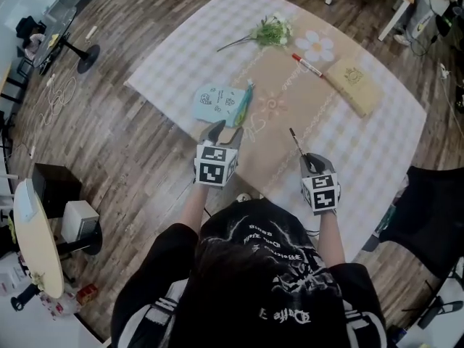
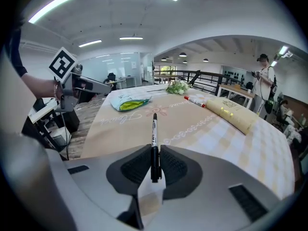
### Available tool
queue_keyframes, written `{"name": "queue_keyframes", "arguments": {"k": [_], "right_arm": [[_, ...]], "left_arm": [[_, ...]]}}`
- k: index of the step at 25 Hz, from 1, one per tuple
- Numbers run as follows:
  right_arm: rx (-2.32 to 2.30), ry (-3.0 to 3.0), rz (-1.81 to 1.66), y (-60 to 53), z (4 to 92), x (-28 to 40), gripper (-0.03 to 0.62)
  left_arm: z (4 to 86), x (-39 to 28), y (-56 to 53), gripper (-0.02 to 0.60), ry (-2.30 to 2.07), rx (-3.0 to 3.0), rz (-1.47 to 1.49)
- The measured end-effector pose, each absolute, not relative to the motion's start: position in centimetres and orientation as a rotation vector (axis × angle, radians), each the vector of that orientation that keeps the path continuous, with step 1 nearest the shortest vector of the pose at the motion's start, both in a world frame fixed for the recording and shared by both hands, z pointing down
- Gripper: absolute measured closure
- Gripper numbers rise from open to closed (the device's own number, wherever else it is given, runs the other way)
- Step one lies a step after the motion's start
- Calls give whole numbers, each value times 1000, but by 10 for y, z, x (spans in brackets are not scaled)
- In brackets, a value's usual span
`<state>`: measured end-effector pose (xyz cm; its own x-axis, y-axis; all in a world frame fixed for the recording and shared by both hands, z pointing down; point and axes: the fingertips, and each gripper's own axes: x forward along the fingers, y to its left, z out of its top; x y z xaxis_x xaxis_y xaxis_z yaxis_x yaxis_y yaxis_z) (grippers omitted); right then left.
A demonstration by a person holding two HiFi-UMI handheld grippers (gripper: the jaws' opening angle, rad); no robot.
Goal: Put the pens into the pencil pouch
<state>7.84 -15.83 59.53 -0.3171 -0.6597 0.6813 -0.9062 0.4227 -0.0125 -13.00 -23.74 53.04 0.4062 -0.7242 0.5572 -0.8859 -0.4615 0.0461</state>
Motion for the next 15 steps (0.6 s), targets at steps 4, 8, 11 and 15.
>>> {"name": "queue_keyframes", "arguments": {"k": [4, 8, 11, 15], "right_arm": [[1319, -2092, 544, -149, 590, 78, 526], [1349, -2067, 574, -137, 590, 86, 526], [1381, -2045, 594, -131, 589, 94, 526], [1401, -2017, 574, -125, 587, 102, 526]], "left_arm": [[550, -119, -261, 405, -1332, 2317, 776], [566, -112, -280, 405, -1332, 2321, 851], [575, -110, -292, 405, -1341, 2333, 928], [588, -112, -303, 403, -1343, 2327, 1042]]}}
